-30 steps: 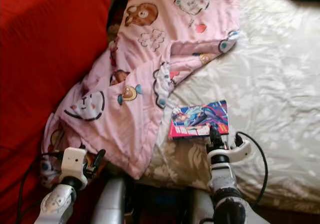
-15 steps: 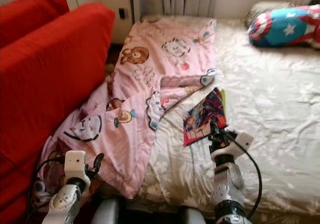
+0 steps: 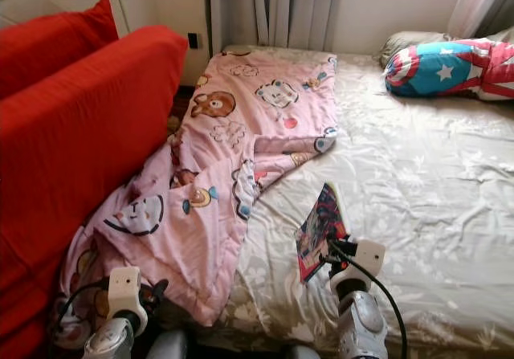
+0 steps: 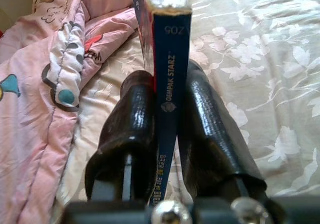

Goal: Clean up the room

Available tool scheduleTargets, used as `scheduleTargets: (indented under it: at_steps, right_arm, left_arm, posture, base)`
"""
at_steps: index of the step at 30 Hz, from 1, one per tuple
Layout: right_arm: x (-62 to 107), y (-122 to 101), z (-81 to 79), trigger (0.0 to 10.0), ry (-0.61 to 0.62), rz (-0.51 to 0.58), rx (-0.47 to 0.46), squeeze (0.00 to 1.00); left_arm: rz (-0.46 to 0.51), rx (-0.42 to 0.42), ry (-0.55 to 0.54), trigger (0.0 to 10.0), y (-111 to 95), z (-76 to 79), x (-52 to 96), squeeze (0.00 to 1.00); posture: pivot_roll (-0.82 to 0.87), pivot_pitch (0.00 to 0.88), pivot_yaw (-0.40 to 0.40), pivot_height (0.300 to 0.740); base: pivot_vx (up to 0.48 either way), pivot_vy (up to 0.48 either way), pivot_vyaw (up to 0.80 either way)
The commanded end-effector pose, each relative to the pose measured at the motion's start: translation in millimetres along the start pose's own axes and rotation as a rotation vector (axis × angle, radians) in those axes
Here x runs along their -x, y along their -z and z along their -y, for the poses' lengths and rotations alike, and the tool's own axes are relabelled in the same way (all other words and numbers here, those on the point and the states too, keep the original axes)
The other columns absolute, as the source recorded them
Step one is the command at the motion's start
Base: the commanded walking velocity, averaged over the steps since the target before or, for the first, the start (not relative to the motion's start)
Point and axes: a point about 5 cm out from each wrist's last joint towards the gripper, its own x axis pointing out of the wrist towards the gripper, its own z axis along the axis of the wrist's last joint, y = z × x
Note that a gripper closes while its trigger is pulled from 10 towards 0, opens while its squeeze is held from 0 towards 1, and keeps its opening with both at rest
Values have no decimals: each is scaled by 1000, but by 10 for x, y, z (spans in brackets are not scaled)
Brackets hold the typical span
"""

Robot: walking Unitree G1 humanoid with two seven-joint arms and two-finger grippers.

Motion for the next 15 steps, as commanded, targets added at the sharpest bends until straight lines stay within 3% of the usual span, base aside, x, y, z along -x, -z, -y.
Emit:
scheduleTargets:
  at_steps: [1, 7, 15]
  right_arm:
    - [-52, -108, -25, 10000, -13, 42, 25, 0]
    - [-79, -105, -95, 10000, -35, 40, 21, 0]
    - [-76, -97, -62, 10000, -9, 35, 26, 0]
  left_arm:
    - [-14, -5, -8, 10000, -10, -7, -24, 0]
    - [-40, -28, -3, 10000, -9, 32, -51, 0]
    - [-78, -34, 7, 10000, 31, 112, -59, 0]
  posture:
    - [17, 0, -64, 725]
    - [-13, 0, -53, 740]
    - [-18, 0, -67, 740]
  base:
    - [0, 0, 0]
    - [0, 0, 0]
    - [0, 0, 0]
